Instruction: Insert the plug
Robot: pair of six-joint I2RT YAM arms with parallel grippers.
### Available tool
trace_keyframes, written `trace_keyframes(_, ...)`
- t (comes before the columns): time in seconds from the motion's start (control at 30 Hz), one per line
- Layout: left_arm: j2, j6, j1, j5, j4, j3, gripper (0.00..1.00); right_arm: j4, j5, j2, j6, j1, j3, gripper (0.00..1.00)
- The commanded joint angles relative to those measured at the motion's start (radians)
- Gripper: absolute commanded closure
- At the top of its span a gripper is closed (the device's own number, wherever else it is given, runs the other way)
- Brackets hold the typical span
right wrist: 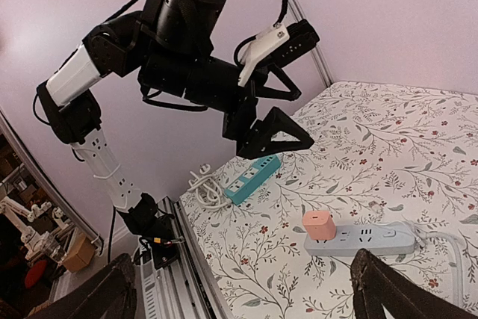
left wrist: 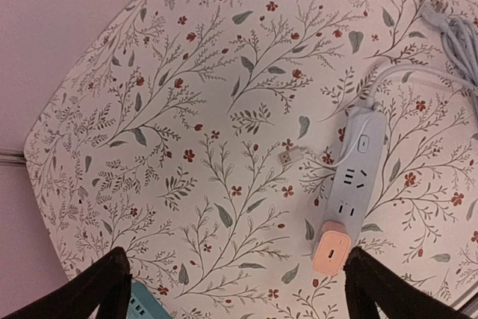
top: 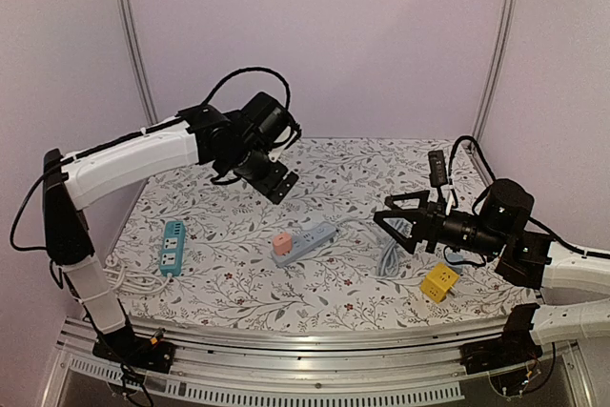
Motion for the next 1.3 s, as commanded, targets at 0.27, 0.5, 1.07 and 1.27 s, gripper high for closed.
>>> trace_keyframes(0.27, -0.301, -0.243, 0.039, -0.19, 0.414, -0.385, 0.0, -0.017, 0.012, 0.001, 0.001, 0.004, -0.005, 0.01)
trace_keyframes(0.5, -0.376, -0.266, -0.041, -0.234, 0.493, -0.51, 0.01, -0.021, 0.044, 0.029, -0.007, 0.004, 0.002, 0.01)
trace_keyframes(1.07, -0.529, -0.353, -0.138, -0.208, 0.812, -0.896, 0.06, -0.142, 0.114, 0.461, 0.084, 0.026, 0.244, 0.05)
trace_keyframes(1.27, -0.506, -0.326, -0.211, -0.106, 0.918, -0.921, 0.07, -0.28, 0.284, 0.456, 0.166, 0.036, 0.259, 0.05)
